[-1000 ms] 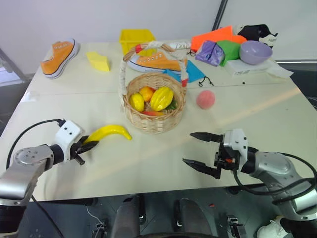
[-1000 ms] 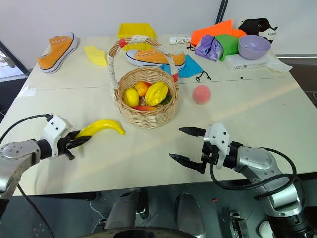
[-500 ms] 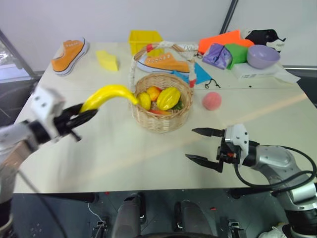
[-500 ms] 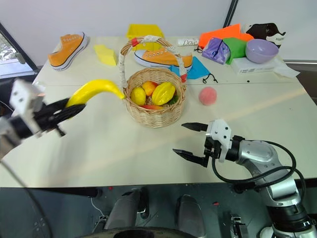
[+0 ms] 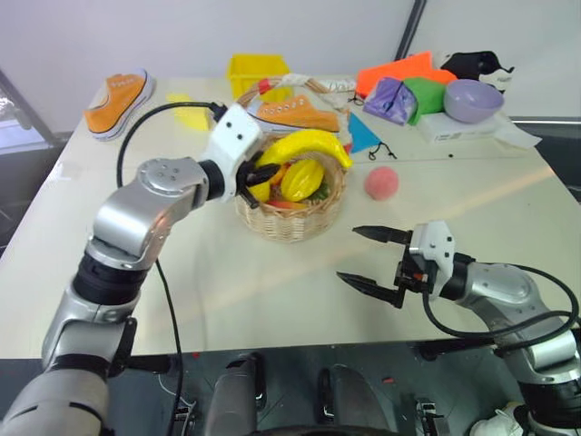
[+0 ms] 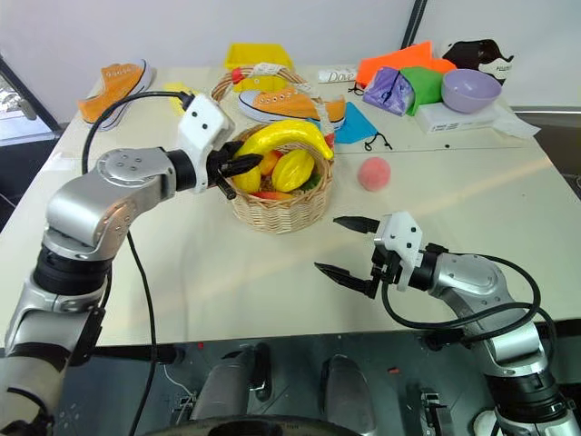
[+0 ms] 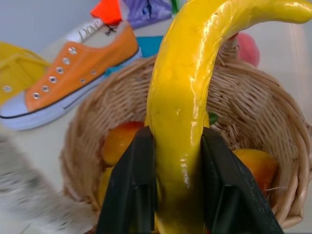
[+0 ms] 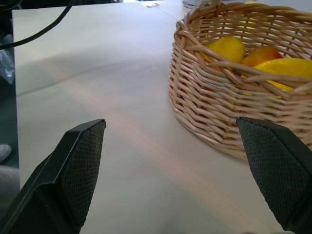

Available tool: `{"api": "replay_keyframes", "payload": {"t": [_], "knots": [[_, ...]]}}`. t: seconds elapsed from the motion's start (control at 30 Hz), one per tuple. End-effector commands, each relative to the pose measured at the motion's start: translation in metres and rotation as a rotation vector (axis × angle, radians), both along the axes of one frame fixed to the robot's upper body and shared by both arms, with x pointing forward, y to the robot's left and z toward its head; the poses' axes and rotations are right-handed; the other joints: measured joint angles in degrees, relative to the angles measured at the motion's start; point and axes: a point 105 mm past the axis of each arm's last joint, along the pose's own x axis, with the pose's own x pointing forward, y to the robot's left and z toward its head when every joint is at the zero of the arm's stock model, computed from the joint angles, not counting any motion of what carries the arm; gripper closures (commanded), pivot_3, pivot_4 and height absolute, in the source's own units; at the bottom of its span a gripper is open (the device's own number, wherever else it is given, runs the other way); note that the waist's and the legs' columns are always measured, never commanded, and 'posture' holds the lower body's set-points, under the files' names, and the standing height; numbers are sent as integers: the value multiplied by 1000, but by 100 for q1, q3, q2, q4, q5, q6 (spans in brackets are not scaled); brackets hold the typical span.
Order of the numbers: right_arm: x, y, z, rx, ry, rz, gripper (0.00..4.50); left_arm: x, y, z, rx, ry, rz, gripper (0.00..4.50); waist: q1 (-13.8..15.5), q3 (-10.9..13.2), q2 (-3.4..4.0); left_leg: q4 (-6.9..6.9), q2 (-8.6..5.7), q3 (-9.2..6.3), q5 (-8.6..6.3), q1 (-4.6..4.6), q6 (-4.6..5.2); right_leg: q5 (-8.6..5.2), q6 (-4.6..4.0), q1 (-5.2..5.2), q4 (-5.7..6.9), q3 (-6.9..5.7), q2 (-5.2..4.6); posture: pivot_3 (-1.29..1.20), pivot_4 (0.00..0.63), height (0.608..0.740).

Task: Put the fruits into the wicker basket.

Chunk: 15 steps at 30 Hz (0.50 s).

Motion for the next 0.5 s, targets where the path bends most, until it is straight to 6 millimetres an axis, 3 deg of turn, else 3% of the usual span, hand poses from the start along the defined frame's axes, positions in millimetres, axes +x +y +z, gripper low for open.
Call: {"api": "replay_keyframes", "payload": {"t": [0.03, 0.07, 0.17, 0.33, 0.5], "knots": [[7, -7, 14, 3, -71, -73, 0, -2, 1, 21, -35, -57, -10, 1542, 15, 0, 0, 1, 1, -1, 0, 0, 0, 0, 0, 0, 2, 0, 0, 0, 150, 733], [13, -11, 15, 3, -82, -112, 0, -3, 3, 24, -52, -56, -10, 1093, 16, 0, 0, 2, 4, -2, 0, 0, 0, 0, -1, 0, 2, 1, -1, 0, 150, 733], [37, -29, 15, -1, -104, -264, 0, -8, 14, 29, -95, -53, -8, 1093, 16, 0, 0, 6, 8, -3, 0, -2, 0, -1, -1, 1, 2, 1, -4, 0, 150, 733], [94, -70, 19, 31, -131, -590, 0, -29, 35, 43, -160, -127, -63, 1093, -37, 3, 6, 4, 7, 0, 2, 1, -3, 0, -1, -1, 8, 2, -5, 0, 150, 733], [138, -86, 22, 136, -84, -748, 0, -64, 39, 18, -91, -124, -206, 1093, -75, 5, 11, -6, 5, 7, 18, -1, -29, 0, -1, -6, 9, 4, -4, 0, 150, 733]]}}
